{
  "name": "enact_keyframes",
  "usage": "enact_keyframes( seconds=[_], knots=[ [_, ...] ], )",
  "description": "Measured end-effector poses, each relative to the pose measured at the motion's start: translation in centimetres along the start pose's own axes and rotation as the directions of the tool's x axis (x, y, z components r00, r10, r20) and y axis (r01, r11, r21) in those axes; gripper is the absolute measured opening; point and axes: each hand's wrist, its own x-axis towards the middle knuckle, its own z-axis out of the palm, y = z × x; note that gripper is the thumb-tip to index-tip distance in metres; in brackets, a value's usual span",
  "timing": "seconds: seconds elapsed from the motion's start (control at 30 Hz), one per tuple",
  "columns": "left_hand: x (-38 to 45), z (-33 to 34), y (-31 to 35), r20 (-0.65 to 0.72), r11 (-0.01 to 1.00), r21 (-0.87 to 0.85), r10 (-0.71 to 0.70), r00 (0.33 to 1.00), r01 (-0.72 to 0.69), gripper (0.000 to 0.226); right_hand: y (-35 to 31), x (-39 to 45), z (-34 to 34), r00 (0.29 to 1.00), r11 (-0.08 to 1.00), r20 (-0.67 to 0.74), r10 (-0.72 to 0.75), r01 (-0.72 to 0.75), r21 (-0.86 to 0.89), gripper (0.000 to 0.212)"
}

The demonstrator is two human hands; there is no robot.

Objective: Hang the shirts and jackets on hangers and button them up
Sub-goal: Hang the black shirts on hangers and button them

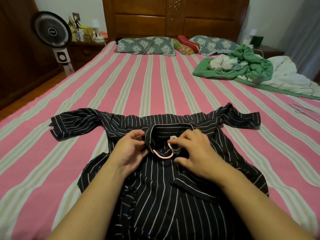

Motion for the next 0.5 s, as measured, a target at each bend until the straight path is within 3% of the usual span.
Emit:
enact_keyframes(
  seconds=[0.07,0.1,0.17,0.2,0.23,0.3,0.33,0.37,0.43,0.5],
  knots=[
    [-0.5,0.2,0.3,0.012,1.0,0.023,0.016,1.0,-0.016,0.04,-0.2,0.0,1.6,0.998,0.987,0.049,-0.051,0.057,-0.151,0.043],
    [-0.8,0.3,0.5,0.022,0.998,0.053,0.032,0.999,-0.033,0.04,-0.5,0.1,1.9,0.997,0.987,-0.002,-0.071,0.07,-0.144,0.033],
    [-1.6,0.3,0.9,0.022,0.966,0.232,0.115,0.993,-0.117,0.036,-1.0,0.5,1.0,0.964,0.994,-0.247,-0.102,0.087,-0.069,0.017],
    [-1.9,0.0,1.1,0.02,0.886,0.421,0.203,0.979,-0.193,0.032,-1.4,0.7,-0.1,0.911,0.996,-0.405,-0.081,0.084,-0.011,0.015],
    [-2.1,-0.5,1.2,0.061,0.723,0.637,0.3,0.952,-0.268,0.029,-1.9,0.6,-1.5,0.83,0.995,-0.556,-0.038,0.083,0.056,0.016],
    [-2.5,-1.5,0.8,0.246,0.296,0.895,0.299,0.922,-0.335,0.035,-2.6,-0.4,-4.1,0.701,0.985,-0.712,0.029,0.103,0.14,0.017],
    [-2.9,-2.1,0.5,0.292,0.154,0.932,0.219,0.931,-0.329,0.044,-2.8,-1.0,-4.9,0.705,0.987,-0.708,0.02,0.1,0.128,0.018],
    [-3.3,-2.5,0.2,0.297,0.08,0.947,0.153,0.943,-0.311,0.049,-2.7,-1.5,-5.1,0.741,0.993,-0.672,-0.004,0.083,0.086,0.021],
    [-4.1,-3.1,0.2,0.257,0.065,0.958,0.227,0.939,-0.278,0.04,-2.1,-2.7,-4.7,0.824,0.999,-0.566,-0.031,0.035,-0.004,0.023],
    [-5.3,-3.9,1.8,0.105,0.154,0.971,0.404,0.909,-0.181,0.032,-1.2,-4.2,-4.4,0.882,0.997,-0.468,-0.051,0.022,-0.068,0.021]
  ],
)
